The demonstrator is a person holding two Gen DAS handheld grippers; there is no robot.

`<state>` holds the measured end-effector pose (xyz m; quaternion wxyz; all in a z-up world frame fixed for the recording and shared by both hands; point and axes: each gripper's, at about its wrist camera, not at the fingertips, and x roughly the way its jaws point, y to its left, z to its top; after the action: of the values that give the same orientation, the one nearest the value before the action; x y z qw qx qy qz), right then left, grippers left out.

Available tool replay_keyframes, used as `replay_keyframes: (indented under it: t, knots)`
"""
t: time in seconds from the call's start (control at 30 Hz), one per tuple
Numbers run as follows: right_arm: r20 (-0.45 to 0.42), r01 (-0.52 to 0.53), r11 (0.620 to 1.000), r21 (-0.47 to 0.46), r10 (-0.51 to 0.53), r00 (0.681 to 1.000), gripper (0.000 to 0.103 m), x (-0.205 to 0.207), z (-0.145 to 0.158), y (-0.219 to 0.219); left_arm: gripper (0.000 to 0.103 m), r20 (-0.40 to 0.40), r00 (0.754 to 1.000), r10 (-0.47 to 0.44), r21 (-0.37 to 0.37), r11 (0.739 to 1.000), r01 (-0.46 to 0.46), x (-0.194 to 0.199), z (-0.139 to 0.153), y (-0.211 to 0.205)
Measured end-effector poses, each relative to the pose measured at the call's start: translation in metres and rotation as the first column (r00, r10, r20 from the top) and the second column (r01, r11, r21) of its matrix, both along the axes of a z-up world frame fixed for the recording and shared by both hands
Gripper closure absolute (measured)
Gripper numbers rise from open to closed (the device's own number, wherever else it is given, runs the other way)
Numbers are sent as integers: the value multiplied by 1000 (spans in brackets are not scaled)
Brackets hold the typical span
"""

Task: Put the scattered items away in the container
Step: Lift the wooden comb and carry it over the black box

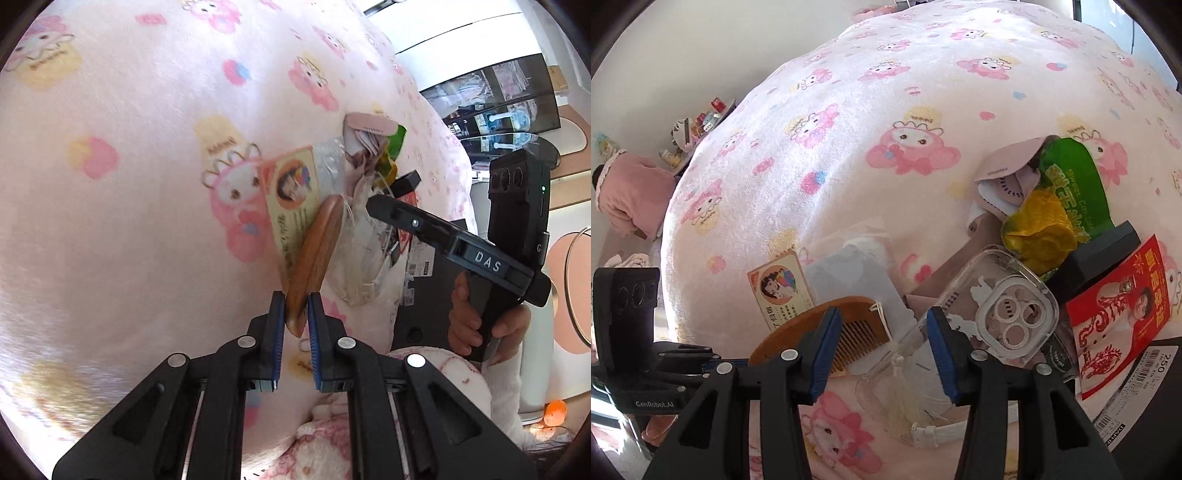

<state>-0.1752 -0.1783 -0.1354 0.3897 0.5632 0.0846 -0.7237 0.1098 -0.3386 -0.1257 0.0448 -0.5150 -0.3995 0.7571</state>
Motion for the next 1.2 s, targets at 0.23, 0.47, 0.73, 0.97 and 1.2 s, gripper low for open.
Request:
replay_keyframes:
  t: [0.23,0.47,0.73,0.97,1.2]
  knots:
    - [43,-92,995,38,91,995,59,16,-25,-24,89,29,999,45,5,999,-45,-9,-12,-19]
    - [134,-75,996,-49,81,988,57,1,-39,-23,86,46,997,58,28,998,-60,-22,-23,-22]
    - [82,-5,991,-132,16,996,62,16,12,9,86,-87,996,5,-7,1000,-5,-20,38,-7]
    - [-41,103,973,-205,-114,993,62,44,94,81,86,-201,972,-125,-63,991,115,-28,110,43]
    - [-126,233,938,-257,-272,954,62,66,146,185,86,-245,926,-285,-75,958,275,-57,149,137]
